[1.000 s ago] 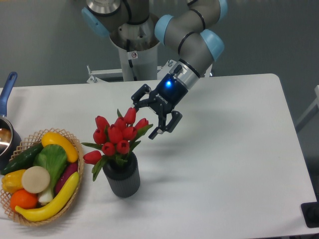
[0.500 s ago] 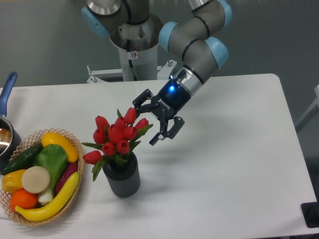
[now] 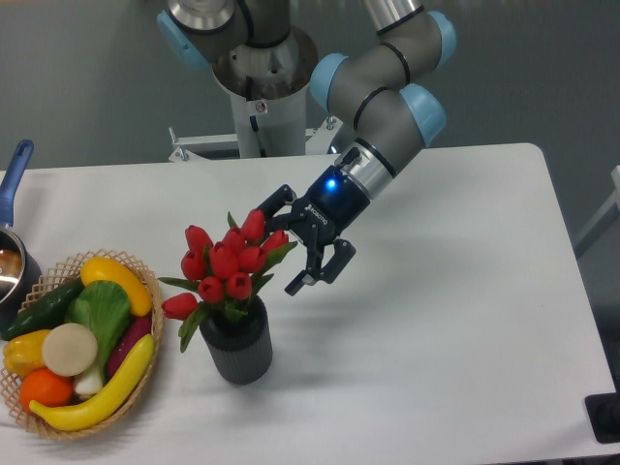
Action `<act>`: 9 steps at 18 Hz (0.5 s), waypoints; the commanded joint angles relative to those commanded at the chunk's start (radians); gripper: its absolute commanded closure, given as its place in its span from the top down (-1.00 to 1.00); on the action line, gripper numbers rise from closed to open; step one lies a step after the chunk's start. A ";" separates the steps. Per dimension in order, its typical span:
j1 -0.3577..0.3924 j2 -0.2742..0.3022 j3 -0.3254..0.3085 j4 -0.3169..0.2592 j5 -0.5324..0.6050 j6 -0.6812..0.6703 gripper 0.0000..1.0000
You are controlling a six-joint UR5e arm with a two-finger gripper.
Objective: Pick up the flowers from the vase
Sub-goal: 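Lower the gripper around the tulip stems just above the vase rim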
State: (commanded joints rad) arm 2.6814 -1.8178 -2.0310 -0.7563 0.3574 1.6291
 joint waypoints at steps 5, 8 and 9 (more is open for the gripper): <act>-0.034 -0.014 0.002 -0.002 0.000 -0.005 1.00; -0.052 -0.038 0.021 -0.002 -0.002 -0.015 1.00; -0.061 -0.049 0.029 -0.002 -0.002 -0.015 1.00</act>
State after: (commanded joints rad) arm 2.6201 -1.8667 -2.0019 -0.7578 0.3559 1.6137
